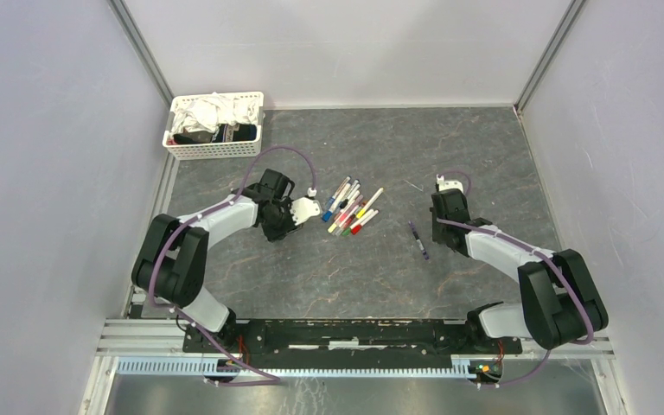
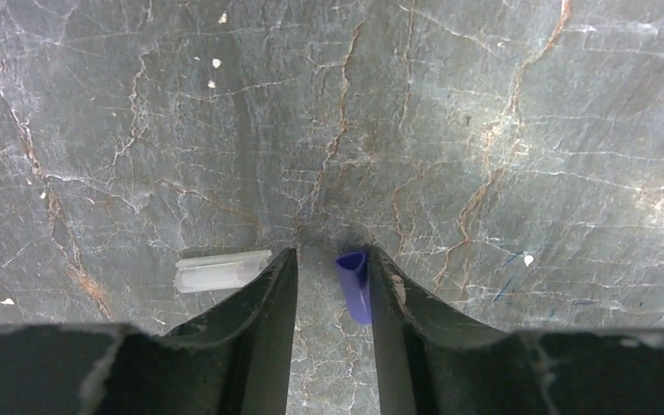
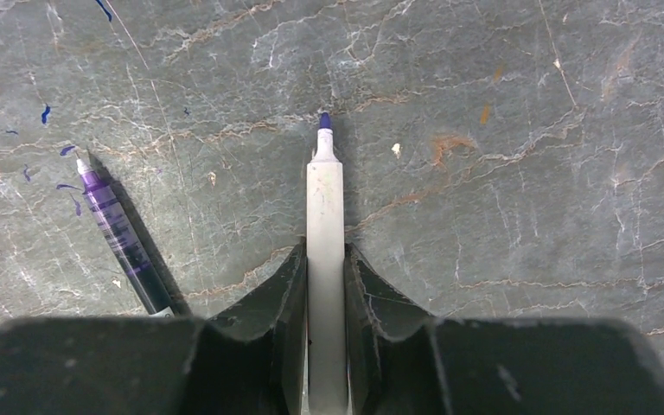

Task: Open the pen caps
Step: Place the pen at the center of the board.

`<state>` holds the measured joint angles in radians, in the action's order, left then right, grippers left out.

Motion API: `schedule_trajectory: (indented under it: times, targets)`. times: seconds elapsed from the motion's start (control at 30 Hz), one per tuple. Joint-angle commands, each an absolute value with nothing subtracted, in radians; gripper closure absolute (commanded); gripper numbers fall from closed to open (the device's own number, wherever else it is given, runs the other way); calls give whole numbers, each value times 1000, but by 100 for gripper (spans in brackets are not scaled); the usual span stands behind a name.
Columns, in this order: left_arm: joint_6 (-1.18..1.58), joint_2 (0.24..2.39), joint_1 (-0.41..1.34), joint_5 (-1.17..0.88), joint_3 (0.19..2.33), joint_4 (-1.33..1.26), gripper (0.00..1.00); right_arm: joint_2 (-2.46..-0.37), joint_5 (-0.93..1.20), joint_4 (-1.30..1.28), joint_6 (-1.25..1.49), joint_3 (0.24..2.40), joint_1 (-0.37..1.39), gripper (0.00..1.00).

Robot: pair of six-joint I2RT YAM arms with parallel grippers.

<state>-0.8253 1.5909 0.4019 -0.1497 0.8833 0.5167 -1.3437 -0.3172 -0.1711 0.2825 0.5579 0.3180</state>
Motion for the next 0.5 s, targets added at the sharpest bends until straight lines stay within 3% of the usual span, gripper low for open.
schedule_trajectory:
  times: [0.0, 0.17, 0.3, 0.37, 0.4, 0.47]
  targets:
    - [-750, 1594, 405, -140, 896, 510, 56, -1347, -325, -191, 302, 540, 314, 75]
    - [-701, 1550, 405, -186, 961, 587, 46, -1313, -307, -215, 307, 548, 313, 74]
    - [-662, 1503, 405, -233, 1037, 658, 31, -1301, -297, -240, 302, 562, 314, 72]
    - [-643, 1484, 401, -254, 1085, 702, 28, -1290, -296, -251, 302, 569, 314, 72]
    - [-633, 1473, 399, -264, 1111, 712, 20, -1284, -296, -254, 303, 570, 314, 72]
    - [-616, 1453, 394, -279, 1158, 741, 14, -1270, -298, -264, 304, 579, 314, 72]
